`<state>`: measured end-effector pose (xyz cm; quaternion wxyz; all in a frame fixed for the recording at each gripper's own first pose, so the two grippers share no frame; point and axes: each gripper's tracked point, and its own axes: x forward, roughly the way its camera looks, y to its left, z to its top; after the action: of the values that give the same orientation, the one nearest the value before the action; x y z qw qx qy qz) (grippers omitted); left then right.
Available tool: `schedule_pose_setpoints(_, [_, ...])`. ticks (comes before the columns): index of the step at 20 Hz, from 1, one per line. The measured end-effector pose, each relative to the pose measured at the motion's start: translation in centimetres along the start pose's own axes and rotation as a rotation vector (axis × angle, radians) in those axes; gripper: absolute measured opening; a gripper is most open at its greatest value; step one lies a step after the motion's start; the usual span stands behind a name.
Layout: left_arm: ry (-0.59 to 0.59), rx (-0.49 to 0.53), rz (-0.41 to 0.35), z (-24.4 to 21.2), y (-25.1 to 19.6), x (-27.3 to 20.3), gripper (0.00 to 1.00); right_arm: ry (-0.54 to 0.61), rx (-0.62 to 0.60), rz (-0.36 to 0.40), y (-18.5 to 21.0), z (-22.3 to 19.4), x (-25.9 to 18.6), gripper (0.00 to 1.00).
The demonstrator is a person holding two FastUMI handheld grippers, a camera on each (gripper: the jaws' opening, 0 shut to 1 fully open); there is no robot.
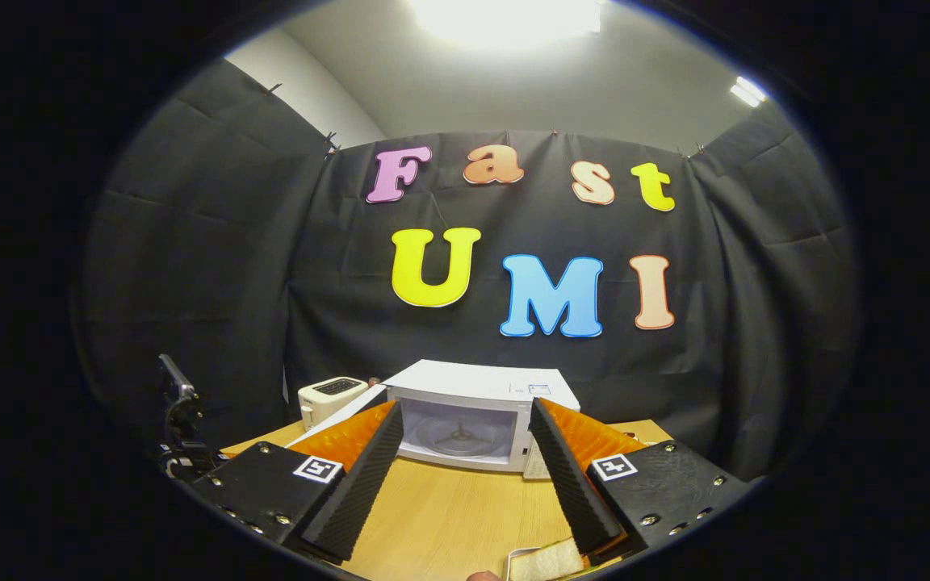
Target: Open the microwave oven with the left hand, put the food in, and close the microwave oven.
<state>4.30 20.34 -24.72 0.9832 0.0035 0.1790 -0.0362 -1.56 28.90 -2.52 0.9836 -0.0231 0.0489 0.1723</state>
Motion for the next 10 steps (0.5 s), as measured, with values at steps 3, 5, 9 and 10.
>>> schedule_pose_setpoints(3, [0.001, 0.017, 0.096, -0.2, 0.4, -2.0, 0.95, 0.019, -0.004, 0.061, -0.8, -0.5, 1.0, 0.96])
schedule_pose_setpoints(5, [-0.019, 0.048, 0.149, 0.7, -0.3, -4.2, 0.94, 0.022, 0.013, 0.088, -2.1, -0.4, 1.2, 0.96])
schedule_pose_setpoints(9, [-0.078, 0.038, 0.277, 3.7, -1.4, -8.7, 0.94, 0.076, 0.037, 0.133, -6.0, -1.7, 1.8, 0.96])
schedule_pose_setpoints(10, [-0.1, 0.028, 0.306, 4.8, -1.8, -9.8, 0.95, 0.093, 0.046, 0.14, -7.1, -2.2, 1.8, 0.96])
